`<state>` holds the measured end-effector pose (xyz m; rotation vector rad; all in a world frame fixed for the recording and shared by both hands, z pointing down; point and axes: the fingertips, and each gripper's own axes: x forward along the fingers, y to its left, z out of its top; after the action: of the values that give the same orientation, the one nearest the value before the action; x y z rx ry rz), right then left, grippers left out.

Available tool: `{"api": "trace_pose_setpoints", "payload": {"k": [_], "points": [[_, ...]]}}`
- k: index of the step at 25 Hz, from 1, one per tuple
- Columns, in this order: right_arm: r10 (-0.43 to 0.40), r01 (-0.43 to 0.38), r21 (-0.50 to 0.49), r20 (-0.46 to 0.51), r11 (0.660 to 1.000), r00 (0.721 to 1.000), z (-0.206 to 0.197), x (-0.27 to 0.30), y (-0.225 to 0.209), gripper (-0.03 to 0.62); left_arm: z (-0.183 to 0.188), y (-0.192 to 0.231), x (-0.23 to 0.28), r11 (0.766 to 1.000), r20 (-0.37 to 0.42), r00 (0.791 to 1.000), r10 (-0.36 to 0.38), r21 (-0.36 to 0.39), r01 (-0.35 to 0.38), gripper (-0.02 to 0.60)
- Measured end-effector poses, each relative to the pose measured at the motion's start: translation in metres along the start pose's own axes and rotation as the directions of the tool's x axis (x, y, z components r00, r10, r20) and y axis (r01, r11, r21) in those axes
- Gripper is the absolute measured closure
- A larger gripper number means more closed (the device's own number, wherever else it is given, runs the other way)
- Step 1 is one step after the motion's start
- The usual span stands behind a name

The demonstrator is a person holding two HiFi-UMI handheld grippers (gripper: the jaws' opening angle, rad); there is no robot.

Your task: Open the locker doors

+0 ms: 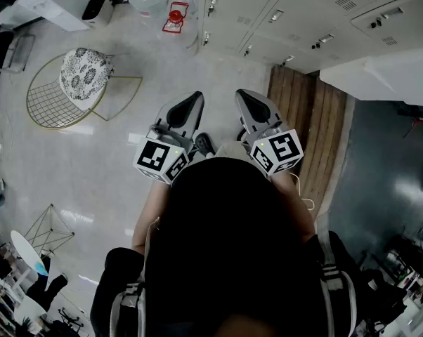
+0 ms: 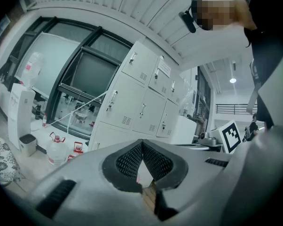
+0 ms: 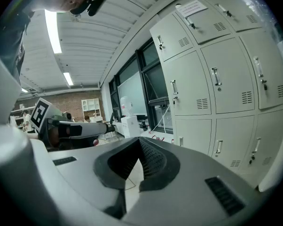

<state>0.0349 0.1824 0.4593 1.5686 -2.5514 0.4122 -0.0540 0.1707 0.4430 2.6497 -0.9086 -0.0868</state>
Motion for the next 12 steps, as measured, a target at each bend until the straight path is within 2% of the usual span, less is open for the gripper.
{"api": "trace_pose_setpoints", "payload": {"k": [12], "points": [[0.012, -0.012, -0.004, 0.015, 1.0, 1.0, 0.0053, 0.0042, 0.009, 0.592, 0.0026, 0.0056, -0.0066, 1.0, 0.002, 1.0, 0.009, -0.003, -0.009, 0.563]]}}
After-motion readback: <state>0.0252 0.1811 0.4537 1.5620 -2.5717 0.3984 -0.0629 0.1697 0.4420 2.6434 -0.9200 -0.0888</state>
